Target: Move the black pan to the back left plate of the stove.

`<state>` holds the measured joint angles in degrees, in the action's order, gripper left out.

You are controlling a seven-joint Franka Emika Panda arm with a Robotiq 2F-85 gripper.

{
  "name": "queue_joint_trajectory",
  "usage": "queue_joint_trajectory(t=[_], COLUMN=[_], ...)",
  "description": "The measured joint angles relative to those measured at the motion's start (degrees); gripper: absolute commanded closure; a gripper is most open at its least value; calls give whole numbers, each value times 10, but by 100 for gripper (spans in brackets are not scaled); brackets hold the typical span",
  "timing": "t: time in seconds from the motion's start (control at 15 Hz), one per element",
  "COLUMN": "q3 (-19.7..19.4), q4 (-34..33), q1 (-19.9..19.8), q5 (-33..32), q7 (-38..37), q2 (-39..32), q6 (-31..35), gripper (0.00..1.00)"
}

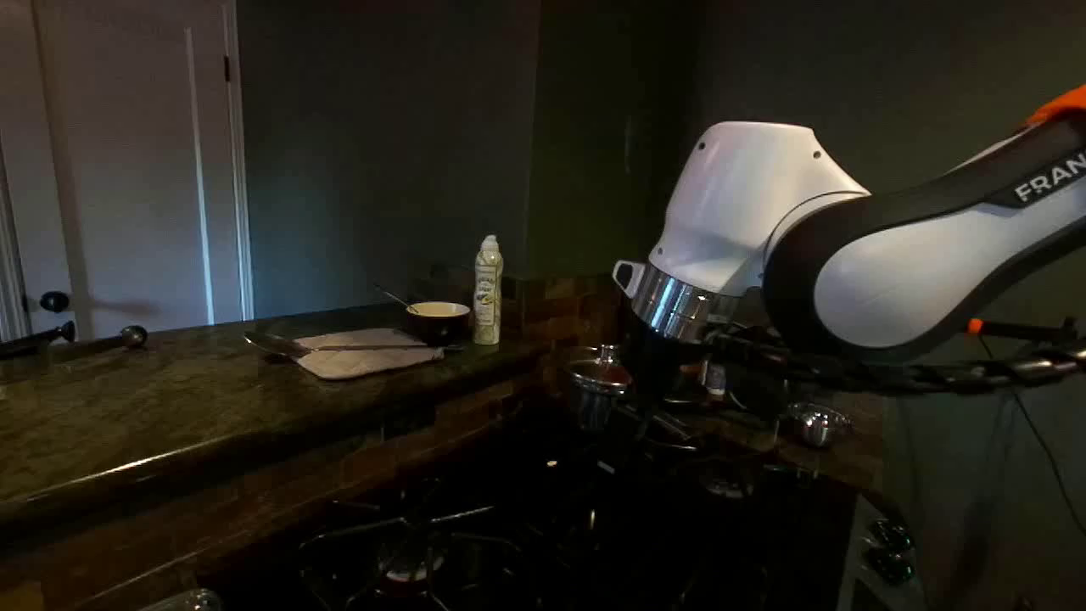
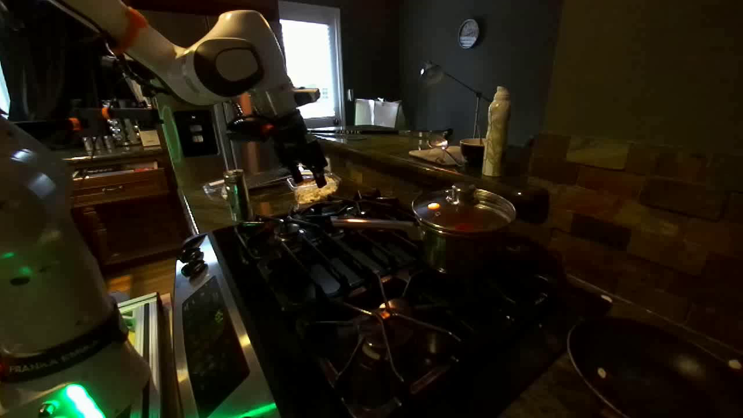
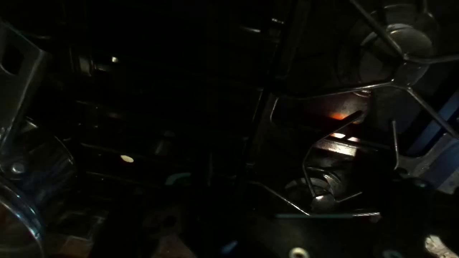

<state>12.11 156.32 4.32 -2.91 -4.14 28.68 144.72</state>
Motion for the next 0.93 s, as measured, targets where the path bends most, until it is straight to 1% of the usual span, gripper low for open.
queue_joint_trajectory(t=[0.27, 0.4, 0.53, 0.73, 0.93], q3=[-4, -23, -54, -107, -144], q4=[0, 0, -2, -13, -26], q1=[1, 2, -6, -44, -101], q5=[0, 4, 4, 4, -9], q7=[0, 4, 5, 5, 9], q2=[0, 3, 9, 29, 50], q6=[0, 0, 4, 12, 28], gripper=[0, 0, 0, 0, 0])
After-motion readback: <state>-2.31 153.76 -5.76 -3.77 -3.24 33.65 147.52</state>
